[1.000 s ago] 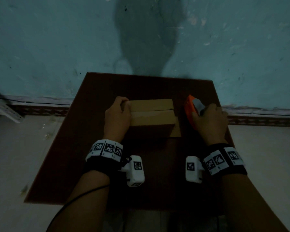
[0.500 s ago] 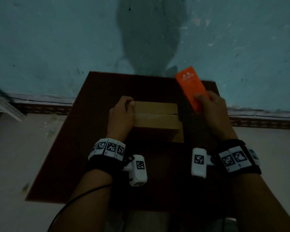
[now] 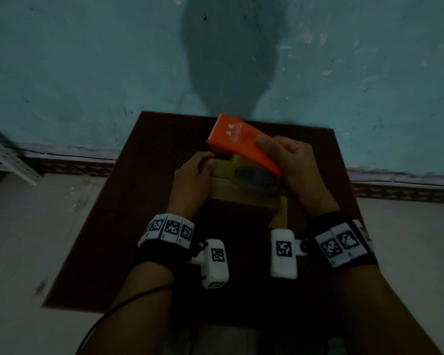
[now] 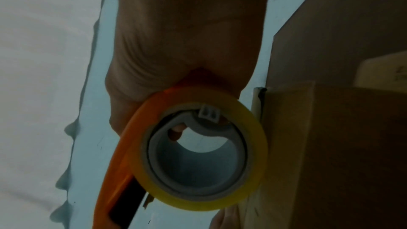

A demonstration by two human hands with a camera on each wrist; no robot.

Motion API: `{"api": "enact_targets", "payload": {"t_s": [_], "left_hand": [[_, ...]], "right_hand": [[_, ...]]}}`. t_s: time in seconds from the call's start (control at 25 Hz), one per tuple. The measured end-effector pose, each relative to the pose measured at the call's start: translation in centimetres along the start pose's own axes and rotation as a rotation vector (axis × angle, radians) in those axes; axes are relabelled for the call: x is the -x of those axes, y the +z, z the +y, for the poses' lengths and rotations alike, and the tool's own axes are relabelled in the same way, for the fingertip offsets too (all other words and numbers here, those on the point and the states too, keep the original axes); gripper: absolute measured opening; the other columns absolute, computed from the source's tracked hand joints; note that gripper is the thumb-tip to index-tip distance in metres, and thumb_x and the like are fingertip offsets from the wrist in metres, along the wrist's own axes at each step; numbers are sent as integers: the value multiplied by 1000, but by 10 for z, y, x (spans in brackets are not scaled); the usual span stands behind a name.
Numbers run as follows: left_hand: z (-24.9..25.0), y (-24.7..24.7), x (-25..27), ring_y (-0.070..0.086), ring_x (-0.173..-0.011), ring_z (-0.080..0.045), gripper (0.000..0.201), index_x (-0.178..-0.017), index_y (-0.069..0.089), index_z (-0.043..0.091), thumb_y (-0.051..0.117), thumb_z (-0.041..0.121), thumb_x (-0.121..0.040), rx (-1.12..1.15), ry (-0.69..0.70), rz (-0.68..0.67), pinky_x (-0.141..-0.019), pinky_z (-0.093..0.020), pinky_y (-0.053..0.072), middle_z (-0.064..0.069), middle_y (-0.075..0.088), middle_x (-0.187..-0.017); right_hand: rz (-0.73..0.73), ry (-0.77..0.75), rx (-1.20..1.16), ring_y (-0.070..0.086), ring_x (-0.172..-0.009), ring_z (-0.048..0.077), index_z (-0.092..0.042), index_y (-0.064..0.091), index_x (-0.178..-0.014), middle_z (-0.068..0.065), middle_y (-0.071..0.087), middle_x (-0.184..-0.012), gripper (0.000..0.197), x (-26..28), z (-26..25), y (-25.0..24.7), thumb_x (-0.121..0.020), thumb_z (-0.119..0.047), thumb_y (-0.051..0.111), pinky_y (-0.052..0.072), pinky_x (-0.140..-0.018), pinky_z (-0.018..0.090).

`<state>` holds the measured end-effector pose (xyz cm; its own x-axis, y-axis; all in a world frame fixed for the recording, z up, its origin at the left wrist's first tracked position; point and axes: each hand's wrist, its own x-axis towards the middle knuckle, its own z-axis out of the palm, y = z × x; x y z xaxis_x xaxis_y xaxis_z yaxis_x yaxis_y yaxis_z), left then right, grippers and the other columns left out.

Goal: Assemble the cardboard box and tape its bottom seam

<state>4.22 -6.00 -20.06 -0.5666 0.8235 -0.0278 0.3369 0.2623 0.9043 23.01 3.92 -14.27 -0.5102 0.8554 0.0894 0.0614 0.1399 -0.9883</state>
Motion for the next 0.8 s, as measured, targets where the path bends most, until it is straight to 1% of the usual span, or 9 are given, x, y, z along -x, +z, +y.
{"api": "enact_targets", "payload": {"t_s": [0.08,0.16,0.24,0.32,0.4,0.48,0.56,0.64,0.8], "left_hand": [[1,-3,-1,59,-97,5,22,-123,69,36,53,37,-108,15,-14,-57,-75,-19,43,15,66,-110],[4,-11,-5,64,-101,-5,20,-114,71,38,53,40,-107,41,-48,-132,-82,-29,50,11,69,-110],[9,-23,-7,70,-106,-15,24,-108,74,37,52,46,-105,133,-71,-120,-96,-44,56,4,73,-113],[22,-35,-2,71,-113,-18,40,-114,76,31,45,56,-105,290,-115,-75,-104,-50,53,0,76,-119],[32,-44,3,73,-114,-22,60,-108,80,25,35,65,-105,515,-141,-72,-103,-49,52,-5,80,-115],[38,-50,8,75,-109,-25,67,-102,82,16,35,64,-105,666,-110,-108,-97,-45,57,-11,80,-110],[39,-53,10,77,-93,-20,52,-104,75,6,46,49,-107,743,-102,-139,-83,-34,62,-12,78,-103],[35,-52,8,71,-84,-18,32,-103,69,6,54,34,-108,762,-106,-138,-73,-31,59,-10,70,-96],[30,-53,3,68,-84,-15,27,-99,68,7,53,27,-109,818,-112,-140,-73,-29,58,-8,68,-93]], "right_hand": [[-19,6,13,56,-66,27,14,64,-90,20,64,-81,71,0,-2,-1,-81,-55,78,48,-56,30],[-51,6,31,59,-70,30,15,64,-95,28,67,-85,74,0,-4,0,-82,-56,78,51,-61,37],[-82,9,47,62,-71,32,14,66,-98,36,68,-91,74,0,-7,2,-82,-58,78,51,-67,44],[-94,8,60,61,-68,30,11,67,-93,34,68,-87,71,0,-10,3,-81,-58,78,50,-67,44],[-99,3,94,61,-67,30,9,69,-91,36,68,-87,67,-2,-13,5,-82,-56,80,49,-65,44],[-104,11,133,65,-67,31,5,74,-92,31,72,-89,61,-4,-16,10,-84,-54,83,52,-64,44],[-107,36,164,70,-66,23,-3,77,-89,18,77,-83,55,-5,-19,14,-80,-57,80,56,-63,37],[-116,39,206,70,-62,16,-10,78,-85,9,78,-78,49,-6,-20,16,-80,-59,80,57,-59,30],[-93,36,227,66,-57,13,-9,78,-82,5,73,-69,42,-9,-19,19,-86,-51,82,52,-53,24]]}}
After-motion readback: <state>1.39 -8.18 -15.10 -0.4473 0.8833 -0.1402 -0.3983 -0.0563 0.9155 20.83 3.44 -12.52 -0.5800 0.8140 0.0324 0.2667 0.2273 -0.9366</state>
